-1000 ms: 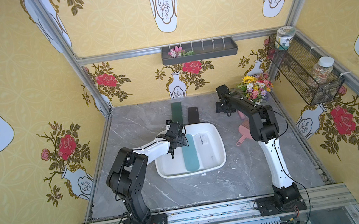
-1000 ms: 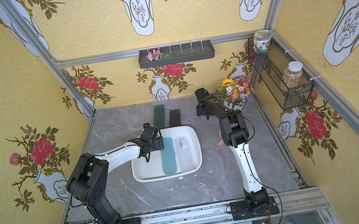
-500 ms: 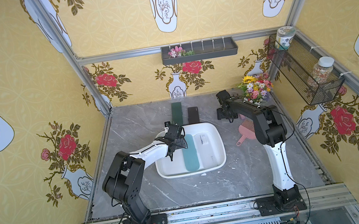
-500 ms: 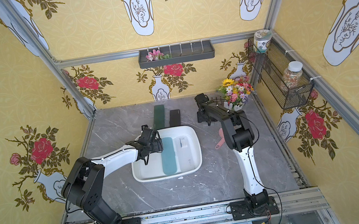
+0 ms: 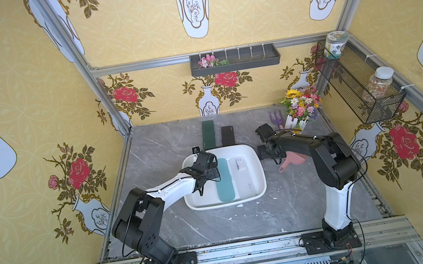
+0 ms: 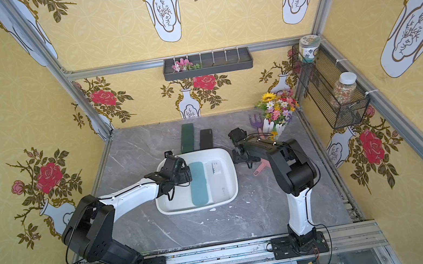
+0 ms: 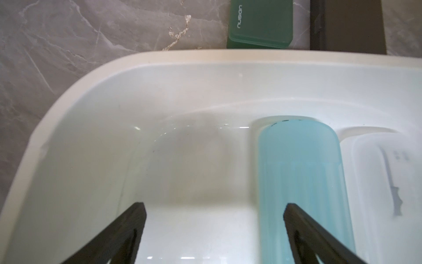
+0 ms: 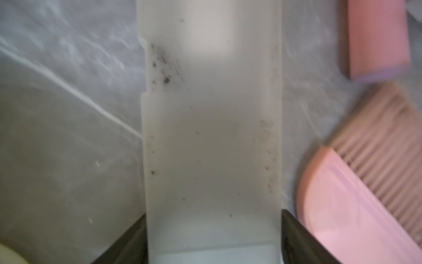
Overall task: Put the pencil case into the storage box
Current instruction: Move the pencil case to the center of the board, then pick up the pencil case from the center of the board.
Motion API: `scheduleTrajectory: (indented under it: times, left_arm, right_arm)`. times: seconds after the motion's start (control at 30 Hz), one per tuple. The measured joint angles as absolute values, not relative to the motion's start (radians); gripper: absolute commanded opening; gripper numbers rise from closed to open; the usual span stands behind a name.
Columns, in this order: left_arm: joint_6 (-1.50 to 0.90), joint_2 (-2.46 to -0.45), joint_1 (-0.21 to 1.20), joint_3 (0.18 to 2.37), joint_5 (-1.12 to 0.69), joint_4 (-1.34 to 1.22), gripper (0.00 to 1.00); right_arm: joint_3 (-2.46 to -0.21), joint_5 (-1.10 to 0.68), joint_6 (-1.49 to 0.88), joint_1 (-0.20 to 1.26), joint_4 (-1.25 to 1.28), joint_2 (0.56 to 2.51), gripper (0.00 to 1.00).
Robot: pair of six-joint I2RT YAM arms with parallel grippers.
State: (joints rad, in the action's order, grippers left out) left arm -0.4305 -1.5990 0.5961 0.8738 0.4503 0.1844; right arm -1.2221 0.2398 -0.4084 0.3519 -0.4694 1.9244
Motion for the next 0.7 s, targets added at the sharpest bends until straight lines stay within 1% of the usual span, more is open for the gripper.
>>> scheduleTrajectory:
  times: [0.03, 0.17, 0.3, 0.43, 0.7]
  left_arm:
    - [-0.433, -1.591, 0.596, 0.869, 0.447, 0.183, 1.00]
    - [-0.451, -1.539, 0.596, 0.841, 0.438, 0.176, 1.00]
    - [-0.472, -1.465, 0.596, 0.804, 0.416, 0.154, 1.00]
    - [-0.479, -1.424, 0.596, 0.780, 0.400, 0.142, 1.00]
    - [-0.482, -1.414, 0.596, 0.762, 0.395, 0.143, 1.00]
  right_arm:
    - [-1.208, 0.242, -0.410, 0.355, -0.479, 1.910, 0.97]
    - [-1.189, 0.242, -0.406, 0.371, -0.525, 1.876, 0.97]
    - [-1.230, 0.243, -0.392, 0.366, -0.557, 1.875, 0.97]
    - [-1.329, 0.259, -0.380, 0.358, -0.578, 1.922, 0.97]
    - [-1.502, 0.238, -0.343, 0.302, -0.604, 2.050, 0.97]
